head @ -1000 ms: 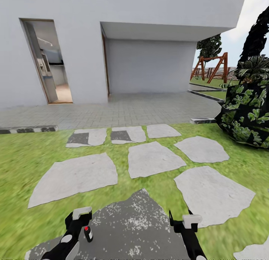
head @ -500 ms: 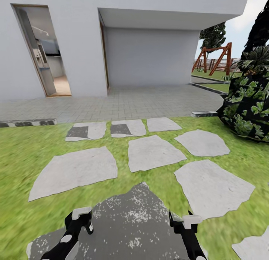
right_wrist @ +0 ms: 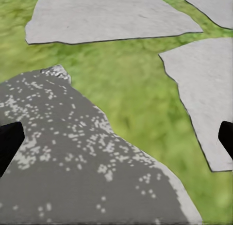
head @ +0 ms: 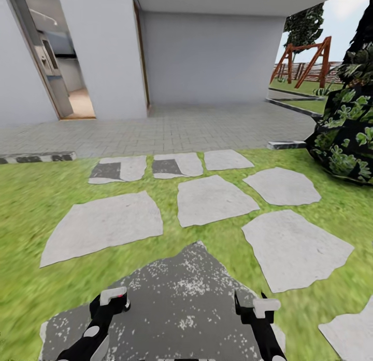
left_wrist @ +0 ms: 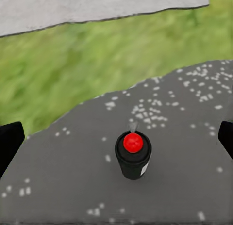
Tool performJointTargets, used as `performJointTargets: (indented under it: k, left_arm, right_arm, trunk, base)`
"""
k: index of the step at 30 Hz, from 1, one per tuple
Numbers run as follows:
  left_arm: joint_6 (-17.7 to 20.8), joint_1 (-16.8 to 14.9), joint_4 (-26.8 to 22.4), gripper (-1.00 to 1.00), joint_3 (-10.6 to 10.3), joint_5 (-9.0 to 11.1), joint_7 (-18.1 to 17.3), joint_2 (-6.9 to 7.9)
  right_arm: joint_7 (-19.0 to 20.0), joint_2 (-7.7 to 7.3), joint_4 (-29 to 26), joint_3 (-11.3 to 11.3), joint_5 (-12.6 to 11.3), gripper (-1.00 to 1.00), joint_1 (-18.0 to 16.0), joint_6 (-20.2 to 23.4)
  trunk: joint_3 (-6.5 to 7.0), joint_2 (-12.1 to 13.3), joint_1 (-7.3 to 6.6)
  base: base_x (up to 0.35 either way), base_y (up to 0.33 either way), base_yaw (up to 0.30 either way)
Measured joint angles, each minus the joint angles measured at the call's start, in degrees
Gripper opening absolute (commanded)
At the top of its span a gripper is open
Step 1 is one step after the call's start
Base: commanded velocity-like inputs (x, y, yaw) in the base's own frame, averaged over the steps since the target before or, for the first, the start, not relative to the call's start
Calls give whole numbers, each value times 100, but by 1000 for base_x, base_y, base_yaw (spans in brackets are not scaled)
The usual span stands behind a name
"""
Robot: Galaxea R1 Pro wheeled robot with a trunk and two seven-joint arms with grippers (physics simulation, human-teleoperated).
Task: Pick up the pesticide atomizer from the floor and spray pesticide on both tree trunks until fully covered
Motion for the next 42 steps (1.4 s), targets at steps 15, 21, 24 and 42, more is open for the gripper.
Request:
performJointTargets:
  k: [15, 21, 24, 42]
  left_arm:
    - [-2, 0, 0, 100, 0, 0, 0, 5]
    - [-7, 0, 0, 100, -1, 0, 0, 6]
    - [-5, 0, -1, 100, 0, 0, 0, 6]
    - [-414, 17, -5, 100, -12, 0, 0, 6]
  right_arm:
    - [1, 0, 0, 0, 0, 100, 0, 0]
    - [1, 0, 0, -1, 0, 100, 0, 0]
    - [1, 0, 0, 1, 0, 100, 0, 0]
    - [-6, 0, 0, -1, 0, 100, 0, 0]
  trunk:
    - [-468, -20, 39]
    - [-656, -28, 54]
    - [-750, -32, 62]
    - [-1273, -56, 108]
  base:
    - [0, 0, -8]
    - [0, 0, -96]
    - [0, 0, -104]
    - [0, 0, -67]
